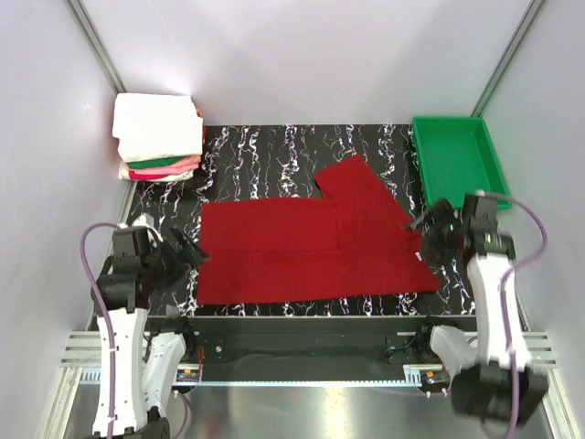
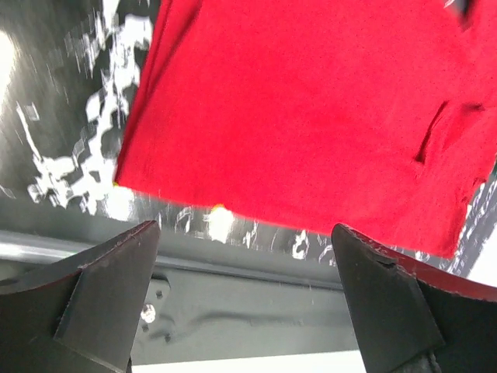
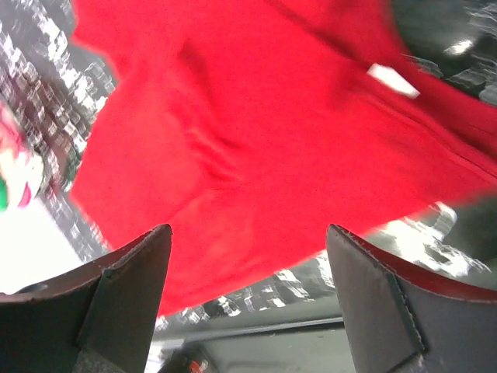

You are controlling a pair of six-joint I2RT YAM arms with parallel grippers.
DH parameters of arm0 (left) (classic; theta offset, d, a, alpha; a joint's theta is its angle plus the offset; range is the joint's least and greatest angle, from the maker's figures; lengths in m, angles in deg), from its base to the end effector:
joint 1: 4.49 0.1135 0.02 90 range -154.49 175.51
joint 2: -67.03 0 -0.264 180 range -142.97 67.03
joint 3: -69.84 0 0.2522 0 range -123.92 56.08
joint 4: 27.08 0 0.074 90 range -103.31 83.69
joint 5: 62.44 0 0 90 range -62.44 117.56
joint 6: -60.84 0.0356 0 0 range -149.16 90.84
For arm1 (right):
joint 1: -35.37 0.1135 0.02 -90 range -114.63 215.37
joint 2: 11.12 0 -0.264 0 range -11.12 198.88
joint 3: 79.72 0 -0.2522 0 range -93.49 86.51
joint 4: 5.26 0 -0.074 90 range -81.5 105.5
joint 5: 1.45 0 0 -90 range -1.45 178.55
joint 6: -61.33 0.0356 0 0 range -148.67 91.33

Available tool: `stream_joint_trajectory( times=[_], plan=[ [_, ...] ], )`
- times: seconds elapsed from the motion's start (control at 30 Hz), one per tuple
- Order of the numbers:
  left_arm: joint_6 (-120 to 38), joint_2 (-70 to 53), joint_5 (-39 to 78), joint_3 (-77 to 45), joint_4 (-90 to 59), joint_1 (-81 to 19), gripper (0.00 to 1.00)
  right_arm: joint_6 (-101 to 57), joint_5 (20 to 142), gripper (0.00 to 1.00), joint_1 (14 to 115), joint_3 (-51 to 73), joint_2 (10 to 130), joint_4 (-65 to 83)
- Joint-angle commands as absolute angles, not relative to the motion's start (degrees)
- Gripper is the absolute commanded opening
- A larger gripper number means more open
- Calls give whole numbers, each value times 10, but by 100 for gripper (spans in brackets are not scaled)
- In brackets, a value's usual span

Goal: Fold and stack the t-shirts
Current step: Fold the tshirt

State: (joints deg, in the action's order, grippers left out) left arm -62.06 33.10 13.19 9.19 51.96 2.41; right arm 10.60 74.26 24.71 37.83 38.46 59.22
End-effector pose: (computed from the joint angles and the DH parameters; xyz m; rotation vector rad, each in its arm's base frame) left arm 0.0929 0.0023 0.2884 -0.7530 2.3975 -0.5011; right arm 0.1609 -0.0213 0.2856 0.9576 2.3158 0.5195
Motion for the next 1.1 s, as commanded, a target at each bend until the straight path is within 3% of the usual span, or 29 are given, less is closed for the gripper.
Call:
stream_joint_trajectory(
  times=[0.0,0.13,0.23,0.3,0.53,0.73,0.93,1.07],
  plan=[
    [-573,296,188,44,455,21,99,60,626,87,270,312,558,448],
    [-536,244,191,40,402,21,99,-18,658,88,313,89,805,509],
    [-498,198,197,30,371,21,99,-49,663,86,316,-190,991,591],
    [-485,172,180,26,362,25,99,-47,659,85,318,-290,1103,624],
    [-495,161,120,72,281,25,99,-17,635,83,328,-663,1359,589],
    [-501,160,131,91,265,27,99,7,633,74,351,-637,1429,456],
    [-503,163,149,92,264,26,99,29,654,75,391,-683,1510,452],
    [-503,165,159,92,265,27,99,25,672,69,413,-633,1503,448]
  ],
)
